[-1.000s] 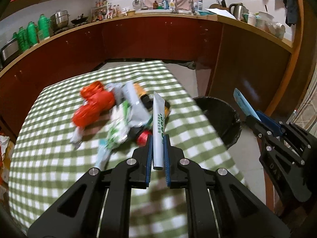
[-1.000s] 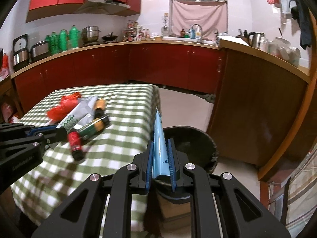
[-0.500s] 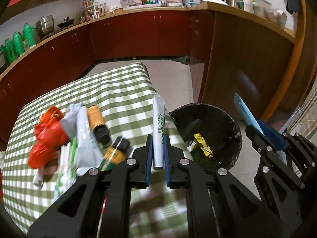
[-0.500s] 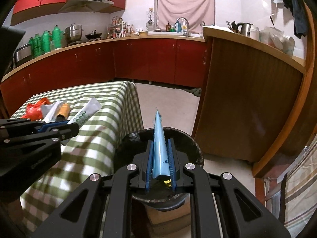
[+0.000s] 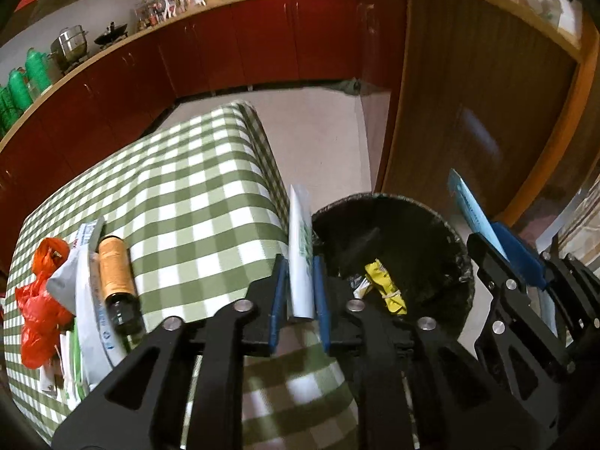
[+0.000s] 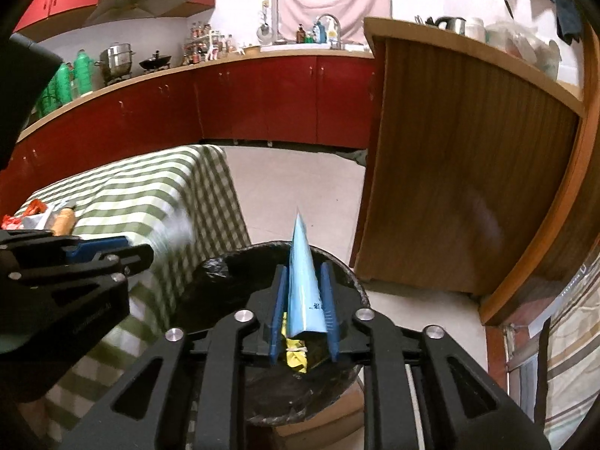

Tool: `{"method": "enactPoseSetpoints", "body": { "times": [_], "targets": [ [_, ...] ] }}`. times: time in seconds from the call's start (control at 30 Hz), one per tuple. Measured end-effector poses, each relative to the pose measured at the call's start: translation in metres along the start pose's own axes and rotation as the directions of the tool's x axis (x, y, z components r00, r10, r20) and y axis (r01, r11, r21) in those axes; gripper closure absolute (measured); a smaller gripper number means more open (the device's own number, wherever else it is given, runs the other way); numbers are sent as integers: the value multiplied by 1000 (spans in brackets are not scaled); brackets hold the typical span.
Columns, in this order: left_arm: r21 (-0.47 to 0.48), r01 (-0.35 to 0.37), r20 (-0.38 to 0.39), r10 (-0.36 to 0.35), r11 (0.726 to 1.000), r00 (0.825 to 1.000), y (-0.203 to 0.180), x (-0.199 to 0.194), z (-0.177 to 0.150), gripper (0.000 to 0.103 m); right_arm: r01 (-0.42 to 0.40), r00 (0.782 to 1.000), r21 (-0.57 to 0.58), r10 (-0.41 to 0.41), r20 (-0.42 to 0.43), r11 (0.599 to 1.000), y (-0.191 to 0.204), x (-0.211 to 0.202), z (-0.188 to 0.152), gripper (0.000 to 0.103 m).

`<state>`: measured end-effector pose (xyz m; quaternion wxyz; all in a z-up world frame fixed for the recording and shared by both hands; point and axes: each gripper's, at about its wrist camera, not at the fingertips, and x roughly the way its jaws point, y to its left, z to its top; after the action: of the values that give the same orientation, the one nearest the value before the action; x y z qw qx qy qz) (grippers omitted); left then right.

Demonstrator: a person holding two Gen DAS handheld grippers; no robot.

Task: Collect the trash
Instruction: 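Open the right tool over the bin while the left tool carries the white tube there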

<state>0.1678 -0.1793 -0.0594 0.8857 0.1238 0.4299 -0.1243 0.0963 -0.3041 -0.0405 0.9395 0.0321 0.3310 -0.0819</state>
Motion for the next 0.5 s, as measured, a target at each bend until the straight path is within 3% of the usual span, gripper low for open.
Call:
{"method": "enactPoseSetpoints", "body": {
  "times": [0.03,0.07,0.1,0.5],
  "targets": [
    [-1,9,4,-9,1000,1000,-2,1,1,68,3,1000,8,-2,-3,1000,-2,1,0,77],
    [-2,-6,13,6,1000,1000,-4,0,3,55,4,1000,14,-4,-3,1000,-3,1,-1,76],
    [-5,-14,22,14,1000,1000,-4,0,4,51,6,1000,17,-6,-3,1000,-5,0,-2,74],
    [-45,-10,28,11,999,1000,19,-20,-12,44,13,1000,58,-14,23,998,-4,-32,-6,47]
  ]
}}
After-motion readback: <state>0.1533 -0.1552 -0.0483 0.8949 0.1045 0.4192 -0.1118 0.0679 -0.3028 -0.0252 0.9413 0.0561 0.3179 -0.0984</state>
